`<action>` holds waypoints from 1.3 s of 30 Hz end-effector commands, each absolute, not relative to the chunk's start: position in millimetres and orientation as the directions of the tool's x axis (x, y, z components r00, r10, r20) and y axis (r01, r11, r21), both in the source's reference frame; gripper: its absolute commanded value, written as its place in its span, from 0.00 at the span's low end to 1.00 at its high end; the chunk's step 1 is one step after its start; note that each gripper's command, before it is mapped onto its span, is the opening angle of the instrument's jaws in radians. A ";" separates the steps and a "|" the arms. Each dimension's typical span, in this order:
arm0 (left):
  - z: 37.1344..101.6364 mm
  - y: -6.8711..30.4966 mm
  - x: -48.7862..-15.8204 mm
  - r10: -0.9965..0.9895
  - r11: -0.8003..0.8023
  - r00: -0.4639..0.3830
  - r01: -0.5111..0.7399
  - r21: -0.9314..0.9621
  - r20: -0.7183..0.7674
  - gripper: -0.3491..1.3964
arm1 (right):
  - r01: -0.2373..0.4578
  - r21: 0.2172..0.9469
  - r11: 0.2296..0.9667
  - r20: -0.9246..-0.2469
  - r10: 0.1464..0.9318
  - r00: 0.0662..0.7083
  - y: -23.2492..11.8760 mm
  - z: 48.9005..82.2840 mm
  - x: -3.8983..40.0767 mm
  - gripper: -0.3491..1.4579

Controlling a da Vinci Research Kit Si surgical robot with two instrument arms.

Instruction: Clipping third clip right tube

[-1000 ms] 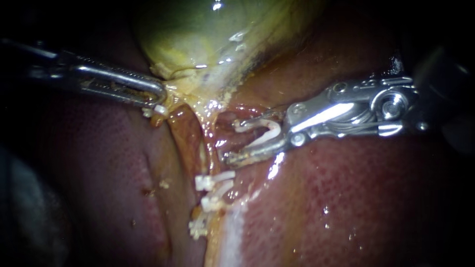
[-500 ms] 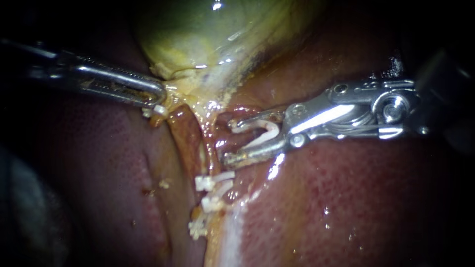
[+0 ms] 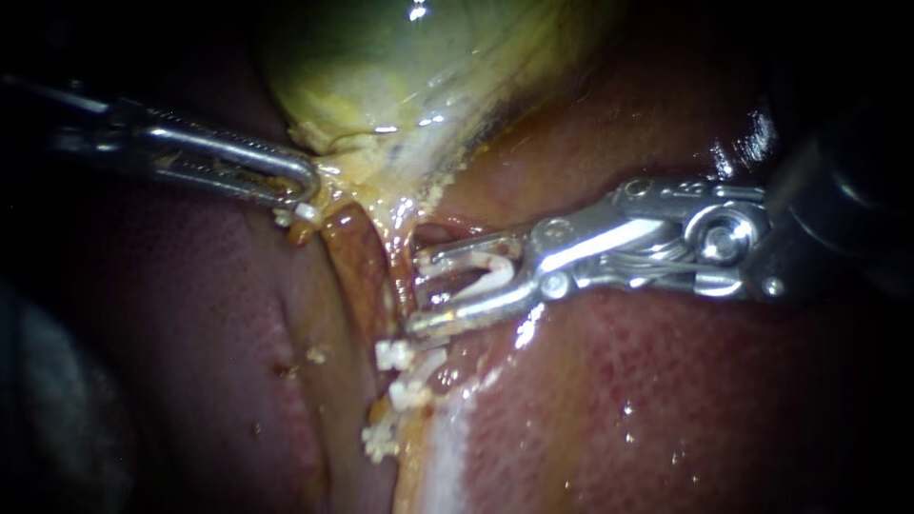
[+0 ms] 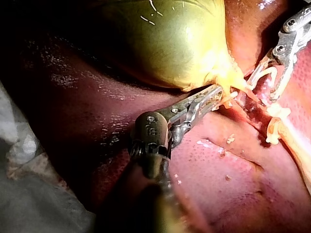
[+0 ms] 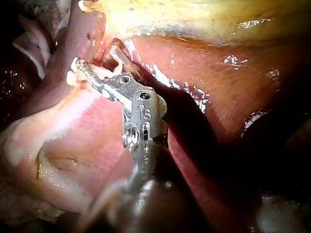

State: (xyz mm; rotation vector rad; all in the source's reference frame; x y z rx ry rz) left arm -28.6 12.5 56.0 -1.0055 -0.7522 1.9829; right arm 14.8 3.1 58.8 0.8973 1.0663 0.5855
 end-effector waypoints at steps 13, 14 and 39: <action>56.0 12.5 -28.6 0.836 -0.526 -0.388 -0.370 -0.766 -0.387 0.00 | 0.036 0.897 0.440 -0.429 0.851 0.304 2.9 59.6 17.4 0.46; 56.0 12.5 -28.6 0.837 -0.526 -0.388 -0.370 -0.766 -0.387 0.00 | 0.037 0.903 0.428 -0.419 0.858 0.297 2.9 59.7 17.6 0.46; 56.0 12.5 -28.7 0.837 -0.526 -0.388 -0.370 -0.766 -0.387 0.00 | 0.087 0.932 0.352 -0.361 0.922 0.139 4.6 58.7 20.1 0.46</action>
